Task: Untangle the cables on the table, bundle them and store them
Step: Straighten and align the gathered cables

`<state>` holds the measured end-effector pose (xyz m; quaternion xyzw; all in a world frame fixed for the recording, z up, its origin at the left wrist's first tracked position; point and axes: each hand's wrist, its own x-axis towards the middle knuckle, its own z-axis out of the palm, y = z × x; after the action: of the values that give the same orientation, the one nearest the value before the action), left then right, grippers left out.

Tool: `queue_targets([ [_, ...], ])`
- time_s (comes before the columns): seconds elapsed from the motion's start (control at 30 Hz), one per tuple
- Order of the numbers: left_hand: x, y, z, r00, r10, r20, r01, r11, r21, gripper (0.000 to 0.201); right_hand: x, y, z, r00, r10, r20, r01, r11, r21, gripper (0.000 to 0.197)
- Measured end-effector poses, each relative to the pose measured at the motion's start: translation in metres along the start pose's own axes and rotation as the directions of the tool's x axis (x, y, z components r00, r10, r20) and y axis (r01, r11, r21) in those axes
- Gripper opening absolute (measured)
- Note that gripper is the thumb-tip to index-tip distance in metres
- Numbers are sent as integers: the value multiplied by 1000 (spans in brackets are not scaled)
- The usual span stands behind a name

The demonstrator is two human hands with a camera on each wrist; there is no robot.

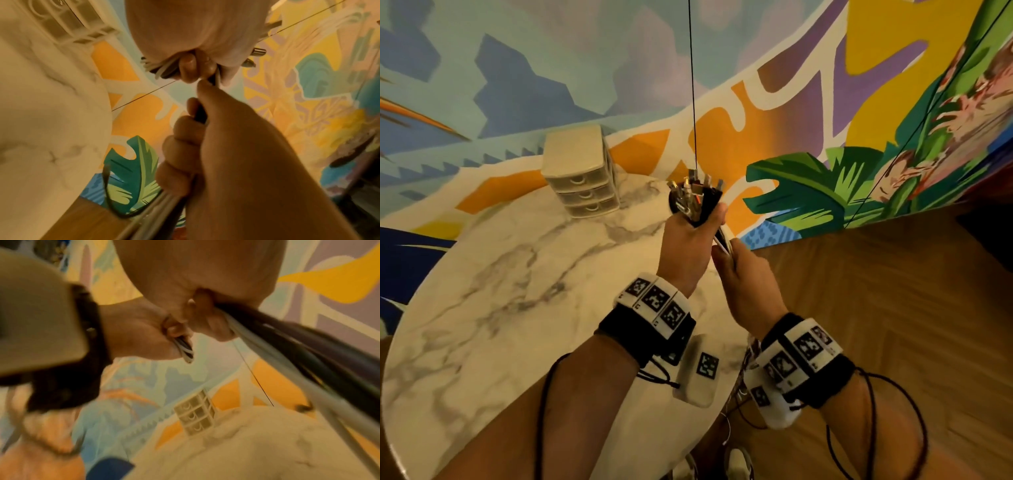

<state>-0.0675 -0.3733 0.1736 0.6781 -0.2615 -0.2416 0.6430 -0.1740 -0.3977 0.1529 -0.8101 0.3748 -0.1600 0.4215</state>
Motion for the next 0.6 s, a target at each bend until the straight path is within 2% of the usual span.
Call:
queue_targets([
  [0.03,-3,1,0,1000,5,31,-5,1000,-22,22,1,-1,-3,998,27,51,-33,991,129,36],
  [0.07,-4,0,-2,998,0,67,4,999,-50,23,2,-5,-9,988,72,138,-114,937,330,41],
  [0.1,-4,0,-6,994,-12,111,22,996,-91,24,4,-8,-16,960,105,260,-232,819,525,43],
  [0.13,-5,0,-10,988,-23,155,45,989,-138,24,5,-12,-24,920,109,377,-350,662,663,44],
  [0.2,-9,2,-15,971,-42,236,93,973,-210,31,6,-17,-34,840,25,542,-507,394,767,43],
  [0.27,-13,6,-17,940,-82,332,164,960,-227,39,5,-23,-34,767,-107,632,-597,242,765,41],
  [0.3,-14,7,-18,917,-107,385,203,955,-218,46,5,-25,-32,736,-162,658,-624,214,751,41],
  [0.37,-17,12,-19,858,-162,488,279,944,-177,49,4,-29,-25,679,-237,695,-656,228,719,42],
  [0.43,-17,16,-21,840,-199,505,336,921,-197,36,4,-32,-21,650,-262,713,-656,280,701,41],
  [0.5,-15,20,-24,879,-212,428,336,911,-240,29,4,-34,-21,685,-210,698,-599,384,703,42],
  [0.6,-8,19,-28,925,-135,354,253,915,-313,30,-2,-40,-21,784,-81,616,-427,651,628,43],
])
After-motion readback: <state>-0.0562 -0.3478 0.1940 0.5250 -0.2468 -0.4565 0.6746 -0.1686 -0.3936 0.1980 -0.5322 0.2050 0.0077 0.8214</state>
